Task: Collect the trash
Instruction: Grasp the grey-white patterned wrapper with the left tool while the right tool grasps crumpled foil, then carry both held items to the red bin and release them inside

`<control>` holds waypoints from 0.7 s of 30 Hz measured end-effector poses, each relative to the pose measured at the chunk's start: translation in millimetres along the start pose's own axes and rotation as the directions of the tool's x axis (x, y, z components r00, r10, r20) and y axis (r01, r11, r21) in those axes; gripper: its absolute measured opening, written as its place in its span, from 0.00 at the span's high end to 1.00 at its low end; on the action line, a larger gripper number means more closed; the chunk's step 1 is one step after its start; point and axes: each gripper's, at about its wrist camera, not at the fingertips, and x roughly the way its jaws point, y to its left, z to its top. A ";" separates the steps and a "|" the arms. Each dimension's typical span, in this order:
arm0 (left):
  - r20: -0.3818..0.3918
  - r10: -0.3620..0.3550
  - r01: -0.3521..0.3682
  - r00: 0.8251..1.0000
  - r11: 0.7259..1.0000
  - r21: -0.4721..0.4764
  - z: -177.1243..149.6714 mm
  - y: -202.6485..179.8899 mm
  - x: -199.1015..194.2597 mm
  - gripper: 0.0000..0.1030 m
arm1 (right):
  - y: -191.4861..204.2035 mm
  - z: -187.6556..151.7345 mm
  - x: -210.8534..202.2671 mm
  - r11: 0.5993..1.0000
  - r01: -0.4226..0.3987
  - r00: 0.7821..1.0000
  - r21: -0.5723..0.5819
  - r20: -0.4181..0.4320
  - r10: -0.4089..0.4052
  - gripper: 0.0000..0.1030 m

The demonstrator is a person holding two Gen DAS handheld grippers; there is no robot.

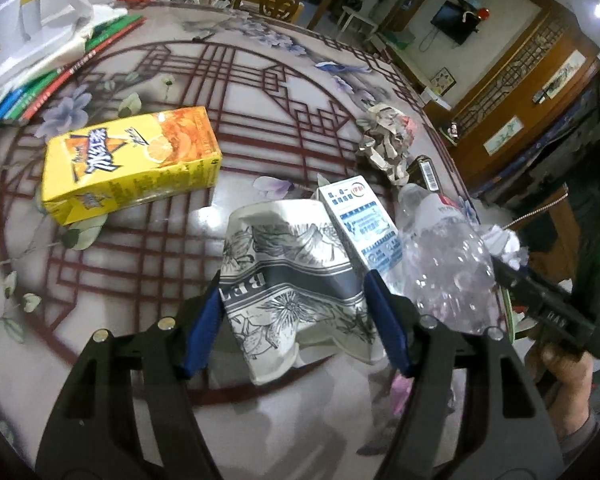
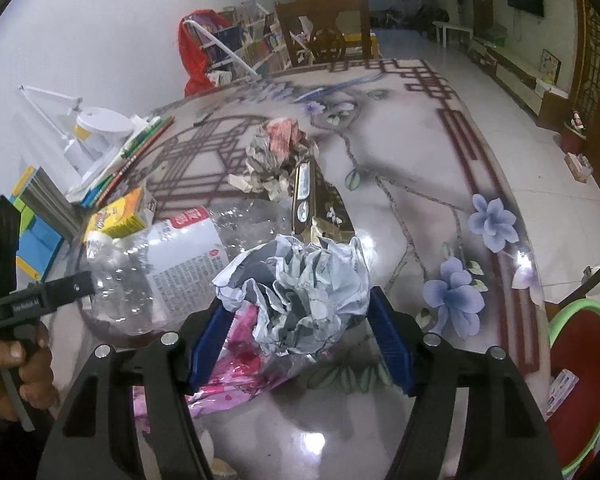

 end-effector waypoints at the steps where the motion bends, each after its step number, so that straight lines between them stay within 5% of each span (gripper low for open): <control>1: 0.004 0.002 -0.003 1.000 1.000 0.010 -1.1 -1.6 -3.5 0.36 | 0.2 0.0 -4.1 1.000 -0.005 1.000 0.004 0.007 0.005 0.37; 21: 0.036 -0.055 0.049 0.998 0.989 0.139 -21.1 -65.0 -63.6 0.36 | -3.0 -21.0 -80.9 1.000 0.008 0.996 0.000 0.089 -0.007 0.36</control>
